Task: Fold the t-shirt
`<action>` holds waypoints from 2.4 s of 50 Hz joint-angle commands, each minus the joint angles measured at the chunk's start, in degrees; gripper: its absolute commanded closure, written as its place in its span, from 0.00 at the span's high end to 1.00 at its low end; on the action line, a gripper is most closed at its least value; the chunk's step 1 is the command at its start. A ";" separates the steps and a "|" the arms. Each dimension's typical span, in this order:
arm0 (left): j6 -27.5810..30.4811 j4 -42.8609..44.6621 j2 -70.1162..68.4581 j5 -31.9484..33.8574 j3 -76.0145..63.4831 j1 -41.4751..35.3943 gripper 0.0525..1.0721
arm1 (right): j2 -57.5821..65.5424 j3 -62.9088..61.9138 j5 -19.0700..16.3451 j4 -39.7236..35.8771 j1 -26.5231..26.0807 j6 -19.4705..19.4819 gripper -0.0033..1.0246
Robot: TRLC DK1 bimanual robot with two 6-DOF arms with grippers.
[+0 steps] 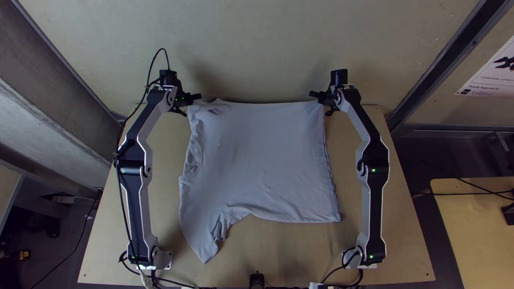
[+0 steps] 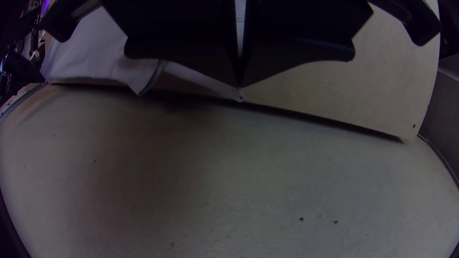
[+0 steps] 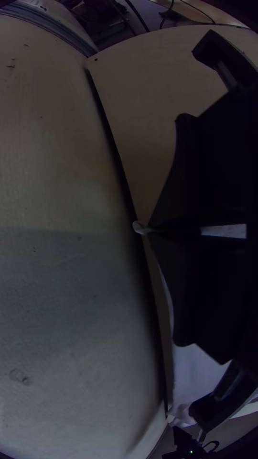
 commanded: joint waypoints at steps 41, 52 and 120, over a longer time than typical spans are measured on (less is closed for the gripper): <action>0.51 4.03 -21.99 2.50 -29.24 0.46 0.02 | -10.72 -12.65 0.31 -11.04 -0.43 -2.98 0.03; 0.60 5.34 -26.56 4.17 -36.10 1.08 0.02 | -13.36 -17.48 0.40 -10.60 0.54 -2.89 0.03; -0.37 16.07 -38.51 4.17 -69.23 0.02 0.02 | -33.48 -56.33 3.65 4.95 3.09 -1.57 0.40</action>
